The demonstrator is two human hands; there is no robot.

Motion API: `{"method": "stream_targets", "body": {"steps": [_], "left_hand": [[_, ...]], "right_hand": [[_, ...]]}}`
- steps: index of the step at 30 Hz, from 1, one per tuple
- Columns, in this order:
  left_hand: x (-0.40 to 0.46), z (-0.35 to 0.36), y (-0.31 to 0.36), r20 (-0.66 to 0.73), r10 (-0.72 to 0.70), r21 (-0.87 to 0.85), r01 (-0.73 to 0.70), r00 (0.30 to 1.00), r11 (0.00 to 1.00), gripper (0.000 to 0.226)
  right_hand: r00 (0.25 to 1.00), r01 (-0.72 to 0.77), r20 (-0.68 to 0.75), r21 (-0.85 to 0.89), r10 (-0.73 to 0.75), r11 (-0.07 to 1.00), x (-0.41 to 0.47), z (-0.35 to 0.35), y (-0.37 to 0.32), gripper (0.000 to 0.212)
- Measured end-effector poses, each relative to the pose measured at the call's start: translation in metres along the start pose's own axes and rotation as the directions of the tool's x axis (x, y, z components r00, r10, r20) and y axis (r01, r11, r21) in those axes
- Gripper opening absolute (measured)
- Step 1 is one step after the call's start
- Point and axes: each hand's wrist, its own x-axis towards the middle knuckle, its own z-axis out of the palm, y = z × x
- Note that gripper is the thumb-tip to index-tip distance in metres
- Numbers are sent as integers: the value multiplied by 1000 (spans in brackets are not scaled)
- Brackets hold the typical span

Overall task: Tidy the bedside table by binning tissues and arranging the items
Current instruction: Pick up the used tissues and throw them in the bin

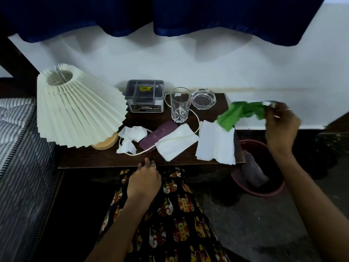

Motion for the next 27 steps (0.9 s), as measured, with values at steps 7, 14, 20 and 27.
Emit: {"method": "stream_targets", "body": {"steps": [7, 14, 20, 27], "left_hand": [[2, 1, 0, 5, 2, 16, -2, 1000, 1000, 47], [3, 0, 3, -7, -5, 49, 5, 1000, 999, 45], [2, -4, 5, 6, -10, 90, 10, 1000, 996, 43], [2, -6, 5, 23, -18, 110, 16, 1000, 994, 44]], "right_hand": [[955, -296, -84, -324, 285, 898, -11, -32, 82, 29], [873, -426, 31, -439, 487, 791, -46, -21, 120, 29], [803, -513, 78, -415, 591, 751, -60, -15, 126, 32], [911, -391, 38, -231, 410, 891, -36, -2, 51, 29]]}}
